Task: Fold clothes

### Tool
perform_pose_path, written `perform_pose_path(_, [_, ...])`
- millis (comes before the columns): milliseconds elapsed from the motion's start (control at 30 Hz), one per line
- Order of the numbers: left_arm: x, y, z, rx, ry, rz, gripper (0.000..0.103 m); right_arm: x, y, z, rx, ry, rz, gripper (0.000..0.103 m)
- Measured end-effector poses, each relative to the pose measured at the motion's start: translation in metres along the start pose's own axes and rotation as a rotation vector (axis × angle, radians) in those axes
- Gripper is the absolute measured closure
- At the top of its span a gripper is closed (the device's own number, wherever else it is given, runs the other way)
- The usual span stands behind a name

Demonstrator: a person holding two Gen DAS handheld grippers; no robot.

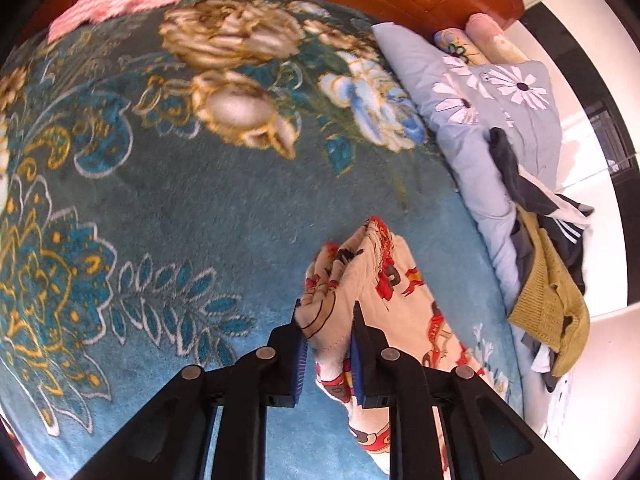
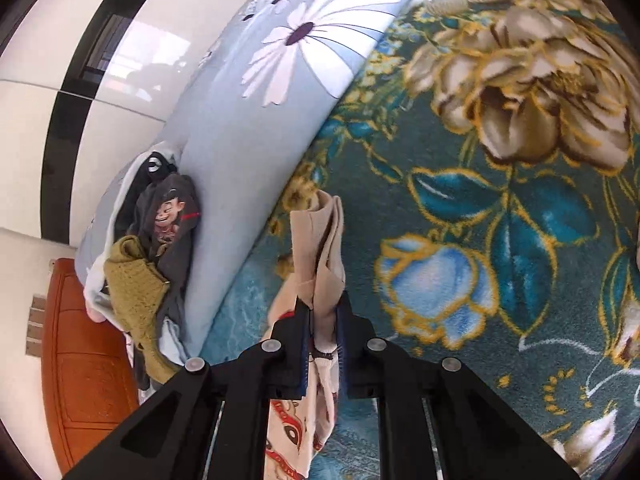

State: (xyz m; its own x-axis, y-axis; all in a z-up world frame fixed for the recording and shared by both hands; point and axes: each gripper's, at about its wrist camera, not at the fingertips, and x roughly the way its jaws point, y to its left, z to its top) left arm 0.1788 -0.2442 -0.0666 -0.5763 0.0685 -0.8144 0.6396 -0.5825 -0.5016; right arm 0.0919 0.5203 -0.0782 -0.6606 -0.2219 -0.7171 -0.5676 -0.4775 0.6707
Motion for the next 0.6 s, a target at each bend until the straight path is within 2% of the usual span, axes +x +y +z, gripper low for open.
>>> perform_pose_path(133, [-0.060, -0.022, 0.015, 0.062, -0.051, -0.095, 0.084, -0.032, 0.031, 0.014, -0.093, 0.011, 0.116, 0.092])
perform_pose_path(200, [-0.090, -0.010, 0.010, 0.060, -0.061, -0.130, 0.084, -0.053, 0.037, 0.015, -0.121, 0.010, 0.180, 0.092])
perform_pose_path(267, [-0.106, 0.013, -0.001, 0.052, -0.056, -0.115, 0.084, -0.070, 0.031, 0.012, -0.142, 0.025, 0.210, 0.092])
perform_pose_path(367, [-0.083, 0.062, -0.030, 0.015, 0.023, -0.024, 0.083, -0.077, 0.004, 0.002, -0.204, 0.097, 0.135, 0.092])
perform_pose_path(467, [-0.044, 0.113, -0.064, -0.079, 0.139, 0.090, 0.084, -0.056, -0.037, -0.021, -0.212, 0.187, 0.009, 0.092])
perform_pose_path(533, [-0.036, 0.135, -0.079, -0.152, 0.142, 0.100, 0.083, -0.043, -0.059, -0.033, -0.156, 0.207, -0.027, 0.092])
perform_pose_path(600, [-0.039, 0.141, -0.083, -0.193, 0.130, 0.063, 0.082, -0.040, -0.065, -0.040, -0.148, 0.207, -0.041, 0.092])
